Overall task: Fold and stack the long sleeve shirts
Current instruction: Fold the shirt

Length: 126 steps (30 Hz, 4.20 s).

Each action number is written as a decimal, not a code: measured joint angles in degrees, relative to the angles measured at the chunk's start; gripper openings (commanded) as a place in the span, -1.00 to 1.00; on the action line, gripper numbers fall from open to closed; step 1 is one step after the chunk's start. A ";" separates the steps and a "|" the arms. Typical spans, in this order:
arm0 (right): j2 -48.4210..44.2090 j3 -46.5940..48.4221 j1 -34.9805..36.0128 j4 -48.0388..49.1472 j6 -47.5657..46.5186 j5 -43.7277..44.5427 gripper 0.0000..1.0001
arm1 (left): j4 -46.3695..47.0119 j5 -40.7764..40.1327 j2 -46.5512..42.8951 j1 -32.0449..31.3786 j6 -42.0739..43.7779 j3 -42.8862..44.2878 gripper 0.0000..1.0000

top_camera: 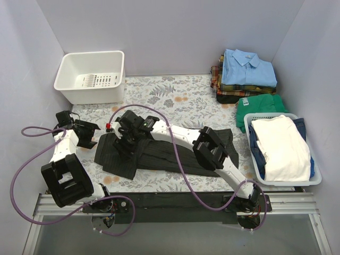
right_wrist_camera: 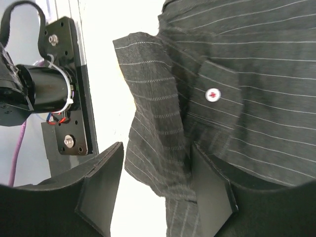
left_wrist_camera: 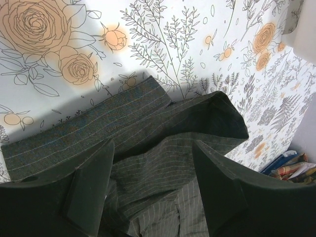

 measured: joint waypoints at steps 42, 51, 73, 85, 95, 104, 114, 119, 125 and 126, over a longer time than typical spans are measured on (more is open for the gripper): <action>-51.36 -32.96 -2.62 6.64 6.25 47.12 -0.97 | 3.91 5.42 6.32 -9.60 4.70 5.42 0.23; -62.75 -41.62 -2.62 6.64 8.70 47.39 -0.97 | 5.68 4.22 11.13 -11.32 4.48 7.74 0.23; -60.57 -38.56 -0.26 -0.76 7.76 22.47 -0.97 | 10.40 5.95 15.02 -11.47 2.67 12.35 0.24; -59.95 -38.01 2.45 -1.18 7.10 21.88 -0.97 | 10.58 8.28 22.45 -12.87 1.49 11.23 0.08; -61.11 -38.14 3.28 -2.29 7.13 23.19 -0.97 | 10.58 6.58 22.75 -12.87 0.13 11.23 -0.74; -63.32 -40.48 3.37 -3.39 7.54 24.22 -0.97 | 10.16 4.35 25.62 -12.96 0.24 11.26 -1.00; -68.91 -52.63 3.37 -4.63 10.78 23.93 -0.97 | 8.50 1.11 25.62 -13.00 1.49 11.26 -1.00; -67.78 -52.92 3.37 -5.31 9.97 20.70 -0.97 | 8.46 0.94 25.62 -13.07 2.01 11.26 -1.00; -62.14 -48.74 3.37 -6.64 7.08 17.64 -0.97 | 8.37 0.42 25.29 -13.07 4.00 11.26 -0.50; -60.81 -47.54 3.39 -6.54 6.88 17.07 -0.97 | 8.44 0.31 25.07 -13.05 4.35 11.26 -0.43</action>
